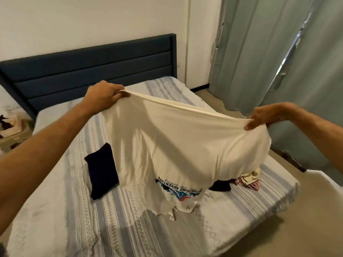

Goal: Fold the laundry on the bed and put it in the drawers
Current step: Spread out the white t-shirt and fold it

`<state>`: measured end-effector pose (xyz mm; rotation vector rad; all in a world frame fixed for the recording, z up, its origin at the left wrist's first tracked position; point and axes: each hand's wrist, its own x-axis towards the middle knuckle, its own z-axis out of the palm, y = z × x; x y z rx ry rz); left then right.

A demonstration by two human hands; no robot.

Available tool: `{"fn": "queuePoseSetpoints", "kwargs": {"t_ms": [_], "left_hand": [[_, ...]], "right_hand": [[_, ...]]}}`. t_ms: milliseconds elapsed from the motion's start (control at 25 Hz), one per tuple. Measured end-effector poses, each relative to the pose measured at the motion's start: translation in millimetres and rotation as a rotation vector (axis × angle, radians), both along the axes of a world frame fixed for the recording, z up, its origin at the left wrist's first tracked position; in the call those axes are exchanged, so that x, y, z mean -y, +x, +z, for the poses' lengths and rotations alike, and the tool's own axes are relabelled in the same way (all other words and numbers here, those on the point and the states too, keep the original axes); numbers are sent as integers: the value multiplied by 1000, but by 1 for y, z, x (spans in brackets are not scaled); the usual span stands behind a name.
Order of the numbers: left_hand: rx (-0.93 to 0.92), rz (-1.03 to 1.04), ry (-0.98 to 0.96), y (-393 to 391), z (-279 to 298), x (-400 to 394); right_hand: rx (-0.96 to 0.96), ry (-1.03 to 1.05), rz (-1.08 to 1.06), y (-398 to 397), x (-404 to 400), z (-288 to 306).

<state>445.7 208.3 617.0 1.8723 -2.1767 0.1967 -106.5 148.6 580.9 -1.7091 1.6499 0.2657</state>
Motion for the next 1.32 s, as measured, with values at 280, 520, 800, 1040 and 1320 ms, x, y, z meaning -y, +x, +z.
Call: {"fn": "queuePoseSetpoints", "kwargs": {"t_ms": [280,520,800,1040,1320], "left_hand": [[-22,32,-138,-81,-51,114],[-244,-40,-218,-118,-14,162],[-349,-162,-148,7,-62,77],[-399,3,64,177,-218,-57],[-213,230,325,352,-525,-166]], "right_hand": [[-171,-763,-315,-79,57,-35],[-77,-1165,-473,-111,11,64],[19,-1184,-197,37,-133,69],[67,-685,152,242,-290,-134],[-125,-129,342,476,-435,-472]]}}
